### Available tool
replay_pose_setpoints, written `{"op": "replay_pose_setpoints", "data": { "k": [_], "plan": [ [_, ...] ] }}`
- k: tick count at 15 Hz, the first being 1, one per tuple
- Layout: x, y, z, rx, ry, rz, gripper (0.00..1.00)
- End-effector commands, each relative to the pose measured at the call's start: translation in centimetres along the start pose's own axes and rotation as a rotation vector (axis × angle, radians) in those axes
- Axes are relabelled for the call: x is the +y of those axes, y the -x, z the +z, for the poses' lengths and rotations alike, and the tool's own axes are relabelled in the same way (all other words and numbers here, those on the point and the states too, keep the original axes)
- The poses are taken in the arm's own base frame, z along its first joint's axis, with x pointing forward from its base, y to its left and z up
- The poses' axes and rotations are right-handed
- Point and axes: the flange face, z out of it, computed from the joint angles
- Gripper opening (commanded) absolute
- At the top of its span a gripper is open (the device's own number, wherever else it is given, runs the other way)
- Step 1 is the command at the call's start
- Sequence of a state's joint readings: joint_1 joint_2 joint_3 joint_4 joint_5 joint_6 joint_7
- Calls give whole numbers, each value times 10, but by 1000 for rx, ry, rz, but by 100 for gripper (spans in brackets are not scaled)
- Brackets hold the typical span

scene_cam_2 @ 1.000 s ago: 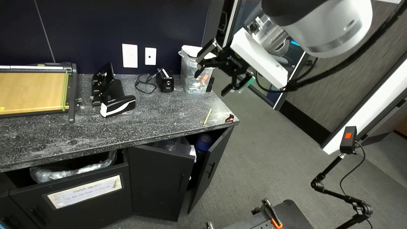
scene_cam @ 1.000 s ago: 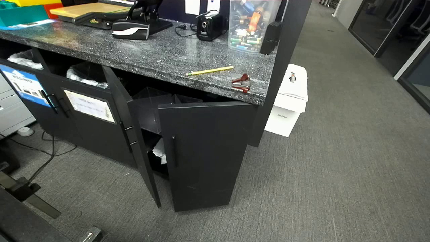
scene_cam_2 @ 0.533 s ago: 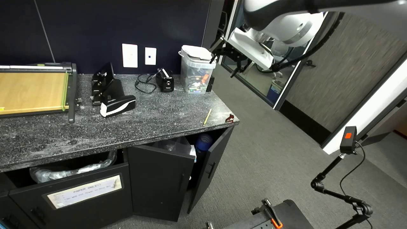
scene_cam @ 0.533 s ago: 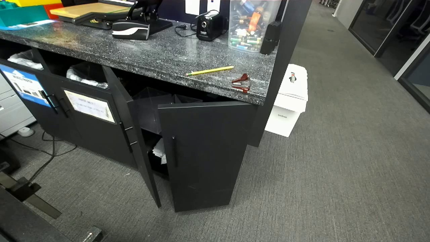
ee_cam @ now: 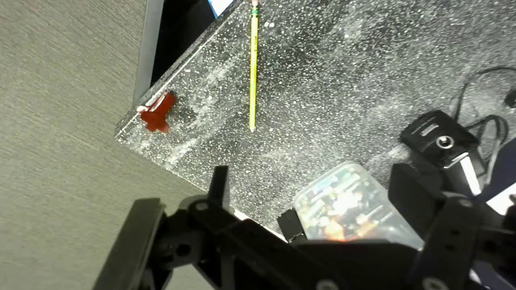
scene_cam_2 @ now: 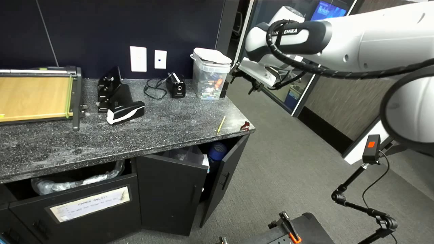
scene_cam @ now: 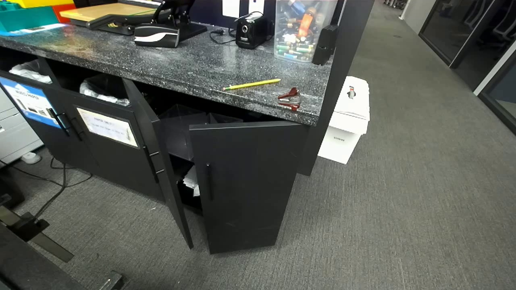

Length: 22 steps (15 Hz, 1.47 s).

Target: Pick up the pencil and move it slightly to the left.

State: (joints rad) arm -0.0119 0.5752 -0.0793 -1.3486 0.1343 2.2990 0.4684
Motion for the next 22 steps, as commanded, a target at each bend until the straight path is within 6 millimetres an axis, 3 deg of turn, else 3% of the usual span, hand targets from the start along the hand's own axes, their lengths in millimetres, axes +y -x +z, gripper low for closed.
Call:
{"op": "replay_pose_setpoints", "data": {
  "k": [1,5,10,15,20,21,22],
  "plan": [
    [5,-25,54,-22,64,49,100],
    [16,-25,119,-82,116,82,100],
    [15,-14,182,-109,128,100,100],
    [5,8,227,-124,124,106,100],
    [-6,28,252,-133,115,100,100],
    [-7,31,255,-131,112,101,77],
    [-8,32,257,-133,110,103,72]
  ]
}}
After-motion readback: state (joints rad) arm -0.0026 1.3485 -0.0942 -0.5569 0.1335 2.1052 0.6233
